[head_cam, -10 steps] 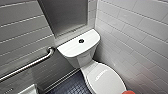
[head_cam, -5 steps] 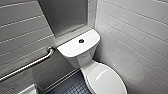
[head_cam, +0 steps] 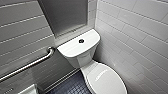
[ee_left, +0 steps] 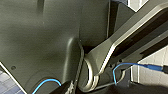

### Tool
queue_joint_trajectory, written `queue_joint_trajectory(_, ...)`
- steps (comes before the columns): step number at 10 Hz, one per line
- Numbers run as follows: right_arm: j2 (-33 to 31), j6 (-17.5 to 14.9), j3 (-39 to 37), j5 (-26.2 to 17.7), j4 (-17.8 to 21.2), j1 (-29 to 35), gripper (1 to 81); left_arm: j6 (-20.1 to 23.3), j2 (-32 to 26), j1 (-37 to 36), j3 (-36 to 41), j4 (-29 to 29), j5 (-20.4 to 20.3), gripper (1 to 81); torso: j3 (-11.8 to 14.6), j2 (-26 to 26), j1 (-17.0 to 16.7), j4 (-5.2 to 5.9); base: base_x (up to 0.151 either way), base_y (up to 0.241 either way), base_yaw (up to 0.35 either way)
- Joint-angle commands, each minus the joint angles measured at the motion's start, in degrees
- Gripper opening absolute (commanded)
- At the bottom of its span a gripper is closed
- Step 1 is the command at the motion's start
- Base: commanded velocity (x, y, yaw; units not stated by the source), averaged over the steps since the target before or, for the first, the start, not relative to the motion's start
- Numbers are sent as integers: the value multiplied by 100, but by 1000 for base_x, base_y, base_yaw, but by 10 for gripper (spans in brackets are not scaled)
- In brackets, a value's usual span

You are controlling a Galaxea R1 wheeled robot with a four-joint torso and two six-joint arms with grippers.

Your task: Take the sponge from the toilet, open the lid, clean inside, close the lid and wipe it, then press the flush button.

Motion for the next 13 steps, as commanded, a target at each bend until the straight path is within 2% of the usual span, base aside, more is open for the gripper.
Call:
queue_joint_trajectory(1, 592, -34, -663, -218, -590, -702, 10, -43, -505, -333, 718, -42, 465, 811, 0, 0, 0, 0, 0, 0, 0)
queue_joint_trajectory(2, 786, -8, -883, -280, -722, -842, 10, -69, -646, -447, 937, -50, 474, 811, 0, 0, 0, 0, 0, 0, 0)
queue_joint_trajectory(4, 1041, -121, -1121, -299, -617, -1070, 10, -288, -901, -719, 1316, -50, 474, 811, 0, 0, 0, 0, 0, 0, 0)
queue_joint_trajectory(5, 1112, -332, -1121, -237, -460, -1158, 10, -395, -1007, -842, 1457, -50, 482, 811, 0, 0, 0, 0, 0, 0, 0)
queue_joint_trajectory(6, 1164, -700, -1104, -219, 39, -1194, 10, -456, -1164, -957, 1666, -50, 474, 811, 0, 0, 0, 0, 0, 0, 0)
queue_joint_trajectory(7, 1226, -684, -1165, -316, 131, -1176, 10, -561, -1358, -1097, 1887, -42, 474, 811, 0, 0, 0, 0, 0, 0, 0)
queue_joint_trajectory(9, 1261, -781, -1226, -299, -791, -1282, 10, -728, -1543, -1448, 2090, -50, 456, 811, 0, 0, 0, 0, 0, 0, 0)
queue_joint_trajectory(10, 1384, -737, -1340, -307, -969, -1273, 10, -877, -1543, -1677, 2117, -50, 447, 811, 0, 0, 0, 0, 0, 0, 0)
queue_joint_trajectory(12, 1560, -702, -1491, -307, -986, -1264, 10, -1466, -1438, -2169, 2090, -50, 465, 811, 0, 0, 0, 0, 0, 0, 0)
queue_joint_trajectory(13, 1586, -702, -1482, -307, -986, -1264, 10, -1625, -1377, -2380, 2081, -50, 474, 811, 0, 0, 0, 0, 0, 0, 0)
